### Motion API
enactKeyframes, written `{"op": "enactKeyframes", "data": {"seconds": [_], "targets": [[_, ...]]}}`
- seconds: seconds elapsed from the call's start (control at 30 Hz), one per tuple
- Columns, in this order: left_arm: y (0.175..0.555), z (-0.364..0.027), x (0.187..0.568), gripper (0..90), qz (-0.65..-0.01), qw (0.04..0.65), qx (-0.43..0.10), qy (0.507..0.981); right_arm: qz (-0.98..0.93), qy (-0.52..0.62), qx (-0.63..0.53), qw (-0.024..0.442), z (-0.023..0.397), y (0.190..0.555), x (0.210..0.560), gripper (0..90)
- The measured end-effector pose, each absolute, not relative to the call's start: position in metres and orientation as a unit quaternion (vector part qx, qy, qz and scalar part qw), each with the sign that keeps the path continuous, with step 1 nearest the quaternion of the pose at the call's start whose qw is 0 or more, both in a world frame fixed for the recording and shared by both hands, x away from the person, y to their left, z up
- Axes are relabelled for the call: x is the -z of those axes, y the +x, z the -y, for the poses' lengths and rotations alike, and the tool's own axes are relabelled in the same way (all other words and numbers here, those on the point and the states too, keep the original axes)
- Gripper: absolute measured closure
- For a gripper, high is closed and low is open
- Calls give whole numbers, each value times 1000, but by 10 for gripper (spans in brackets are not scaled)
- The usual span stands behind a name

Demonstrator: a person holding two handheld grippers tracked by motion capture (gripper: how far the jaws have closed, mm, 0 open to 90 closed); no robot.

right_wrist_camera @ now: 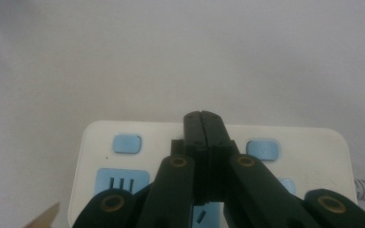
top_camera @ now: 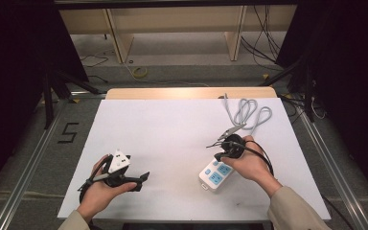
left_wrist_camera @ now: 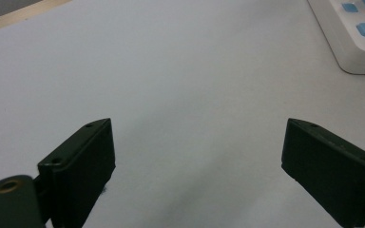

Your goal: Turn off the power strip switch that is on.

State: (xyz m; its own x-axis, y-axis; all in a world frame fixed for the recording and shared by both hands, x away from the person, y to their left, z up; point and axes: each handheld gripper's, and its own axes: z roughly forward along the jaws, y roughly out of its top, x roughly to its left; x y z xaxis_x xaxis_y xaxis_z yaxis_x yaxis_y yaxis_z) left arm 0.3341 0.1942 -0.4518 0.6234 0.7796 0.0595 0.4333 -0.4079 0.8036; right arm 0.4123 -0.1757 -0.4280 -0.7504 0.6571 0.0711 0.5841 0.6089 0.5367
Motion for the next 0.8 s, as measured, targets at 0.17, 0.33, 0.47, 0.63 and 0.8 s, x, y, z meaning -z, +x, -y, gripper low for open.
{"op": "enactKeyframes", "data": {"seconds": [0.17,0.33,0.47,0.63,0.8], "targets": [[334,-194,452,103,-375,395,-220,809,-897,347,-267,62,174,413,429,900],[334,-194,452,103,-375,395,-220,809,-900,347,-259,59,172,414,430,900],[334,-195,452,103,-375,394,-221,810,-902,345,-252,55,170,415,431,900],[334,-194,452,103,-375,395,-221,809,-904,344,-248,54,167,416,430,900],[334,-194,452,103,-374,395,-222,809,-907,343,-238,50,163,417,431,900]]}}
